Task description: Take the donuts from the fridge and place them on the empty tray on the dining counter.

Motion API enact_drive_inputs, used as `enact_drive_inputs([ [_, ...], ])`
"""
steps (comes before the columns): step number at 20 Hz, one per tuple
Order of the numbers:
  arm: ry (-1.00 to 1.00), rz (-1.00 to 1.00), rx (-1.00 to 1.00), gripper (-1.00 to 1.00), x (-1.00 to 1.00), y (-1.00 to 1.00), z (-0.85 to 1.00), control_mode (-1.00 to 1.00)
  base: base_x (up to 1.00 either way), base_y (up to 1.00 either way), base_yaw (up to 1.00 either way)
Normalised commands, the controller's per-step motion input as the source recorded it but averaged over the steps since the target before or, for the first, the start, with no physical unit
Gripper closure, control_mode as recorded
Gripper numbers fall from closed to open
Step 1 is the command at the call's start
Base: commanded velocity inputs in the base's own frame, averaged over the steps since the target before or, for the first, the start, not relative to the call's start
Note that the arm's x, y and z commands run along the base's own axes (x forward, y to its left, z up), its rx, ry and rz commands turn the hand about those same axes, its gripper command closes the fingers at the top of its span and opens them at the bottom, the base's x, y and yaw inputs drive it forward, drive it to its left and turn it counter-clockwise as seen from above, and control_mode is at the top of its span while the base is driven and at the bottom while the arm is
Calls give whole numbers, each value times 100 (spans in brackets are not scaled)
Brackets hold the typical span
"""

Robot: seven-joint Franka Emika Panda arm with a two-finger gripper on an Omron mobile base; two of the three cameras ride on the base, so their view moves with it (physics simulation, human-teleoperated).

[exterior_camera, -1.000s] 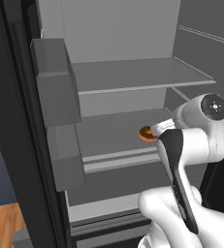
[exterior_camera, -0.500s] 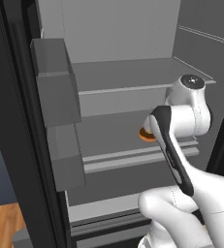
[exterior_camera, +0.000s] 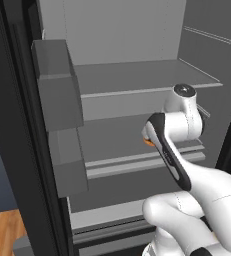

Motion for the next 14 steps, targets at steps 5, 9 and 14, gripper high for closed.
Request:
enact_drive_inputs([
  [5,-3,0,0,-100,31,0,-48,-100,0,0,0],
  [9,0,0,0,-100,38,0,-27,-100,0,0,0],
  [14,0,0,0,-100,40,0,-19,-100,0,0,0],
])
